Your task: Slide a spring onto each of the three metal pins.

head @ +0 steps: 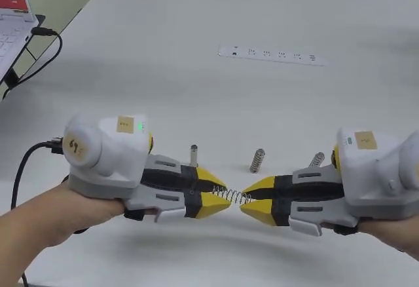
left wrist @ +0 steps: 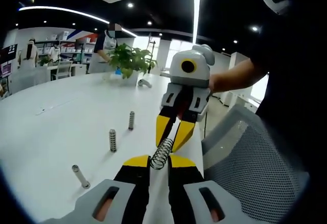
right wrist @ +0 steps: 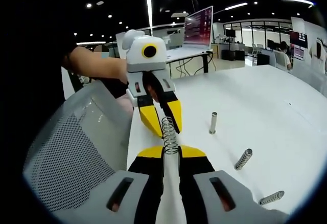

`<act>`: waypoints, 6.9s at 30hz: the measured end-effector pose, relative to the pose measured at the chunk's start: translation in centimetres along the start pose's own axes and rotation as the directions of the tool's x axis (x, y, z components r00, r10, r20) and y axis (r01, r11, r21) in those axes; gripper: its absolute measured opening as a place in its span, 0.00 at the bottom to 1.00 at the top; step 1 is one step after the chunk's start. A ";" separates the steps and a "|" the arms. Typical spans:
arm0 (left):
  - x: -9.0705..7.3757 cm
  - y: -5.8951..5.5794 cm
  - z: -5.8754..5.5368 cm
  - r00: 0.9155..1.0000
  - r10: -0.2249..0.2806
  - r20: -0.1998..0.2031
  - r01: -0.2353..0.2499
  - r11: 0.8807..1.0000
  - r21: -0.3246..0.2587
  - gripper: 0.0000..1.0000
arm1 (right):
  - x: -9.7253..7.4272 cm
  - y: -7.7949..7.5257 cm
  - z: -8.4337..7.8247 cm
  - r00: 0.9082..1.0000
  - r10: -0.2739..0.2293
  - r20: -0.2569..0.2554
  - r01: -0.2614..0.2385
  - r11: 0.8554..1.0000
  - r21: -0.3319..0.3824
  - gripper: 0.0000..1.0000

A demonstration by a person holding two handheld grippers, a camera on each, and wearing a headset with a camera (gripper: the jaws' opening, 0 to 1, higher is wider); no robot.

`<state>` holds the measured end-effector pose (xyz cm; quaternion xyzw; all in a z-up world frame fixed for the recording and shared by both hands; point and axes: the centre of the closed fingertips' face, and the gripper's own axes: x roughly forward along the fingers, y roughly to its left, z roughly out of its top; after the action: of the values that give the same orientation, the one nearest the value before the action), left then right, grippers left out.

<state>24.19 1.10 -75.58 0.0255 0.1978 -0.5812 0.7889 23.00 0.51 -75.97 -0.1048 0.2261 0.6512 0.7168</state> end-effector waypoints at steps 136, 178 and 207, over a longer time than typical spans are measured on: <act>-7.0 5.7 -3.9 0.932 0.361 -0.032 -0.362 0.928 -0.088 0.88 | 0.6 -2.6 4.6 0.986 -0.147 0.072 0.159 0.968 -0.195 0.07; -8.5 6.1 -4.8 0.905 0.425 -0.034 -0.426 0.896 -0.129 0.98 | 4.8 -7.0 7.5 0.981 -0.180 0.072 0.191 0.964 -0.187 0.07; -9.5 6.2 -5.5 0.892 0.451 -0.031 -0.451 0.881 -0.147 0.98 | 8.2 -8.7 7.0 0.979 -0.202 0.041 0.205 0.972 -0.113 0.07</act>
<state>26.02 13.19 -78.56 0.0102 0.2281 -0.3654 0.9024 33.26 9.75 -74.82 -0.1595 0.1654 0.5880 0.7756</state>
